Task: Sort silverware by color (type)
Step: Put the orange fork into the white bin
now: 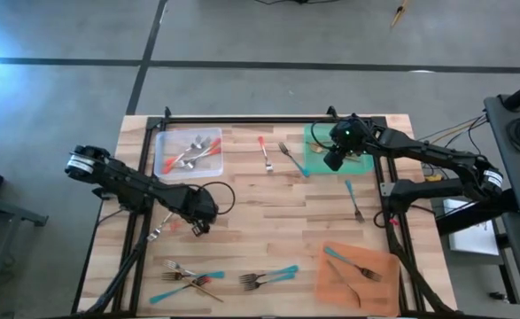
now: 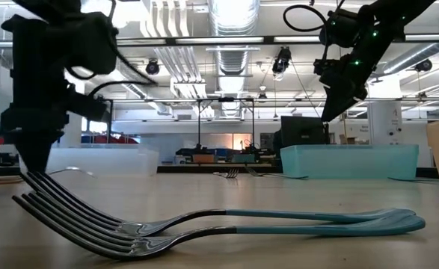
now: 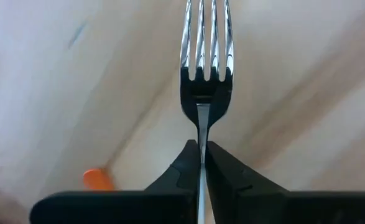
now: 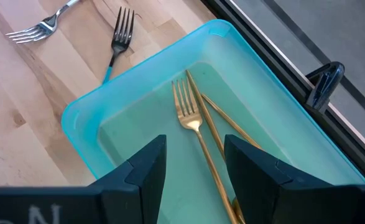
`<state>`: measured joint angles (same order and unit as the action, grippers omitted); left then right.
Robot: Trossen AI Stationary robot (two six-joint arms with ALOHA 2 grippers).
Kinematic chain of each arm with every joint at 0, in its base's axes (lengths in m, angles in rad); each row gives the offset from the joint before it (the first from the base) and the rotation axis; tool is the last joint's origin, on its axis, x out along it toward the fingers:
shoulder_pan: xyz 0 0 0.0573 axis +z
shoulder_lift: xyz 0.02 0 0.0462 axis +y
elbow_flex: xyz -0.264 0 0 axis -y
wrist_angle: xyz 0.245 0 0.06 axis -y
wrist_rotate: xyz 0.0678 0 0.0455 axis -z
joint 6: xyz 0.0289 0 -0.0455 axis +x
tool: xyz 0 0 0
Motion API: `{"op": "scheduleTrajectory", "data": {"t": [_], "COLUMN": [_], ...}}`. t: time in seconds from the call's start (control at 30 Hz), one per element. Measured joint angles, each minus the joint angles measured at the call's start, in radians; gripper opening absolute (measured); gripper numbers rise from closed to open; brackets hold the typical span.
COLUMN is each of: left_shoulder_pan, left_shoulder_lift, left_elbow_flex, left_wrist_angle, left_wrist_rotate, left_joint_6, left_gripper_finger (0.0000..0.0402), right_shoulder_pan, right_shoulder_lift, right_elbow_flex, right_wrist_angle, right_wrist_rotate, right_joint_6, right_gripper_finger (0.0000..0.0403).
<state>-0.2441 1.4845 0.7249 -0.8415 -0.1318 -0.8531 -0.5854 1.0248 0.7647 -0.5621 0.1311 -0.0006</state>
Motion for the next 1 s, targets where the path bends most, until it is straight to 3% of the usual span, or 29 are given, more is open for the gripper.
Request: {"op": "scheduleTrajectory", "data": {"t": [0.17, 0.33, 0.47, 0.63, 0.73, 0.83, 1.0], "left_shoulder_pan": [0.0, 0.031, 0.122, 0.317, 0.463, 0.62, 0.809], "left_shoulder_lift": [0.0, 0.0, -0.004, -0.037, -0.06, -0.068, -0.068], "left_elbow_flex": [0.092, 0.259, 0.37, 0.42, 0.388, 0.331, 0.253], "left_wrist_angle": [-0.063, -0.307, -0.46, -0.387, -0.257, -0.141, -0.086], "left_wrist_rotate": [-0.021, -0.21, -0.405, -0.532, -0.502, -0.379, -0.171], "left_joint_6": [0.016, 0.105, 0.182, 0.396, 0.584, 0.738, 0.792], "left_gripper_finger": [0.0001, 0.0001, 0.0, 0.0, 0.0, 0.0, 0.0], "right_shoulder_pan": [0.0, 0.0, 0.0, 0.0, 0.0, 0.0, 0.0], "right_shoulder_lift": [0.0, 0.0, 0.0, 0.0, 0.0, 0.0, 0.0], "right_elbow_flex": [0.0, 0.0, 0.0, 0.0, 0.0, 0.0, 0.0], "right_wrist_angle": [0.0, 0.0, 0.0, 0.0, 0.0, 0.0, 0.0], "right_wrist_rotate": [0.0, 0.0, 0.0, 0.0, 0.0, 0.0, 0.0], "right_joint_6": [0.0, 0.0, 0.0, 0.0, 0.0, 0.0, 0.0], "right_gripper_finger": [0.0153, 0.0153, 0.0153, 0.0153, 0.0153, 0.0153, 0.0153]}}
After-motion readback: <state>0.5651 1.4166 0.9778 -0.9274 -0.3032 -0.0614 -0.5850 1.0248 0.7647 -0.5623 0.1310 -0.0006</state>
